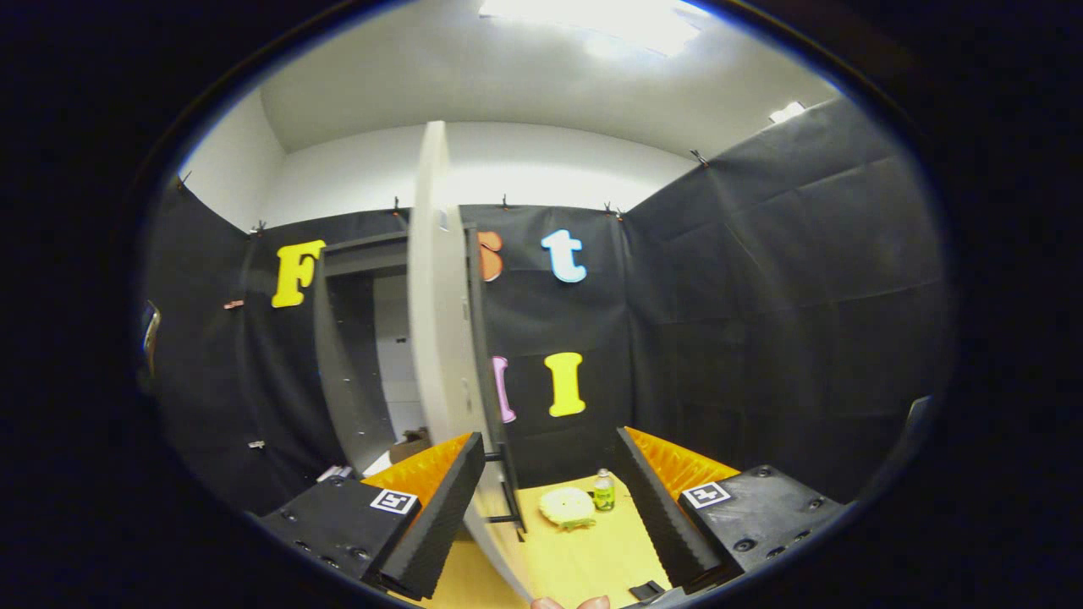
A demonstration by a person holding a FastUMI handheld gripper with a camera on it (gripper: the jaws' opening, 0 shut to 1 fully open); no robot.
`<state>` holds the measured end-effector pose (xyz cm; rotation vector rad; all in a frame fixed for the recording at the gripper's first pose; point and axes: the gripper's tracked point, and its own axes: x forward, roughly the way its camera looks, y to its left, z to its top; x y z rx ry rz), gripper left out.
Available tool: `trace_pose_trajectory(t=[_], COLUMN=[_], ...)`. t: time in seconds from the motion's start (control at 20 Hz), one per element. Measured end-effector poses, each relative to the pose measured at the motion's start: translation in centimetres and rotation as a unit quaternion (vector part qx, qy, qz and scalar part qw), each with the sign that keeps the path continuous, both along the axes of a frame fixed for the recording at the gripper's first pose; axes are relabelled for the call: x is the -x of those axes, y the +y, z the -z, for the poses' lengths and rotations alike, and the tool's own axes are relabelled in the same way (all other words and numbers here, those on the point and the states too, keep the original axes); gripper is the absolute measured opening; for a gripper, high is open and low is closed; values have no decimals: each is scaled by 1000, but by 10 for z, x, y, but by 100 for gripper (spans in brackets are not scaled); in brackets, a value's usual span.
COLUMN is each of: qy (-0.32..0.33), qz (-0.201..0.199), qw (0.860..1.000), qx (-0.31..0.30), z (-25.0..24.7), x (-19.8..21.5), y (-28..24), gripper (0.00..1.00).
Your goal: Open the shoe cabinet door, grab the shoes and put them into the shoe cabinet, then close the shoe cabinet door.
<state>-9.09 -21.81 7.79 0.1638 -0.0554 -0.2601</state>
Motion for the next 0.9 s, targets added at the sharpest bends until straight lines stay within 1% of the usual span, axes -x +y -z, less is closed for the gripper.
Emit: trace_pose_trajectory(t=[0.15, 0.3, 0.45, 0.55, 0.7, 0.8, 0.9], qy=[22, 47, 68, 77, 76, 79, 82], qz=[34, 40, 29, 12, 14, 3, -11], qw=[999, 998, 997, 997, 997, 997, 997], qx=[10, 11, 9, 5, 17, 5, -2], z=[23, 46, 64, 72, 68, 72, 73], x=[-23, -49, -70, -79, -80, -80, -79], y=[-31, -50, -49, -36, -31, -22, -5], gripper=[98, 98, 98, 98, 96, 95, 97])
